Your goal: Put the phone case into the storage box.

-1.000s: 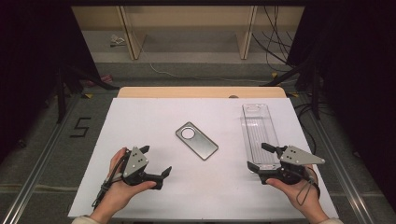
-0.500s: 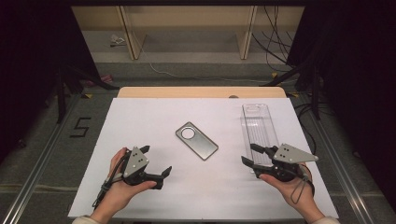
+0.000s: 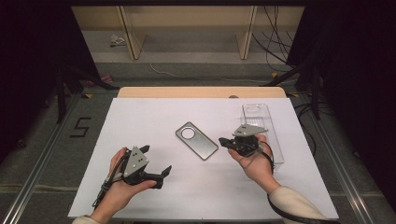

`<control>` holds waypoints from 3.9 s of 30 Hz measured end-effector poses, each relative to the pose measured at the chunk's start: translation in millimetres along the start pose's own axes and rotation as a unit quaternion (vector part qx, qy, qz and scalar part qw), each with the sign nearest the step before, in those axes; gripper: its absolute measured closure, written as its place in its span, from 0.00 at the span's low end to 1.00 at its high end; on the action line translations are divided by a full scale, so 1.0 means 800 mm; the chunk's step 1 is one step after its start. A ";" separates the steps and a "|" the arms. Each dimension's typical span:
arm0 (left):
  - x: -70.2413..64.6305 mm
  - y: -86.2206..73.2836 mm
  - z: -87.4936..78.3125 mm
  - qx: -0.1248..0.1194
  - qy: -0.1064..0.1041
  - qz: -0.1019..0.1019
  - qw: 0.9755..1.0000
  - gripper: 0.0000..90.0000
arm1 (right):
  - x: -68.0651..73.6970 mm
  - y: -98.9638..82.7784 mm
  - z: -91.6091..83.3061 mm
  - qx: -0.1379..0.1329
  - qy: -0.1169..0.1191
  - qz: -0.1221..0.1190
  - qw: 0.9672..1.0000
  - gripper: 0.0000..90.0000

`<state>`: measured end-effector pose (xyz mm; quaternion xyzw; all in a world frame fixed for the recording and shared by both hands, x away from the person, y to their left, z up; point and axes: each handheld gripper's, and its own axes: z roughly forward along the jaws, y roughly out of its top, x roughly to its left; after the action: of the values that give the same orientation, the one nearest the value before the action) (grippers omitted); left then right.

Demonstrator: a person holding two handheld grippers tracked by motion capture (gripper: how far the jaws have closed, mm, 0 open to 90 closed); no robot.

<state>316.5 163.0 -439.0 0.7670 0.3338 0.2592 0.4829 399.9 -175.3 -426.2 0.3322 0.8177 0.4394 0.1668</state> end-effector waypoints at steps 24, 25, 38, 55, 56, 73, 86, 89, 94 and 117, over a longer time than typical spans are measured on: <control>0.001 -0.001 -0.001 0.000 0.000 0.000 1.000 0.01 | -0.016 -0.004 0.100 0.137 -0.098 0.039 0.985 1.00; 0.001 -0.002 -0.001 0.000 0.000 0.001 1.000 0.01 | -0.017 -0.004 0.101 0.139 -0.100 0.040 0.984 1.00; 0.001 -0.003 0.000 0.002 0.000 0.001 1.000 0.01 | -0.018 -0.008 0.105 0.165 -0.094 0.048 0.981 1.00; 0.001 -0.003 0.000 0.002 0.001 -0.001 1.000 0.01 | 0.013 -0.005 0.105 0.188 -0.046 0.026 0.981 1.00; 0.001 -0.003 0.000 0.002 0.001 -0.001 1.000 0.01 | 0.015 -0.005 0.105 0.188 -0.042 0.023 0.981 1.00; 0.001 -0.003 0.000 0.004 -0.001 0.004 1.000 0.01 | 0.044 -0.003 0.109 0.194 -0.013 -0.003 0.981 1.00; 0.000 -0.004 0.001 0.007 -0.003 0.005 1.000 0.01 | 0.040 0.008 0.099 0.180 -0.026 -0.056 0.982 0.85; 0.001 -0.004 0.001 0.007 -0.002 0.006 1.000 0.01 | 0.039 0.014 0.095 0.173 -0.027 -0.089 0.981 0.73; 0.001 -0.004 0.000 0.008 -0.003 0.007 1.000 0.01 | 0.039 0.027 0.088 0.166 0.003 -0.182 0.969 0.49; 0.005 -0.006 -0.010 0.007 0.002 0.015 1.000 0.01 | 0.084 0.057 0.107 0.250 0.084 -0.337 0.904 0.37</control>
<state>312.3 172.3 -439.7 0.7748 0.3251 0.2657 0.4727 417.8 -58.9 -434.6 0.0291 0.9751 0.1640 0.1466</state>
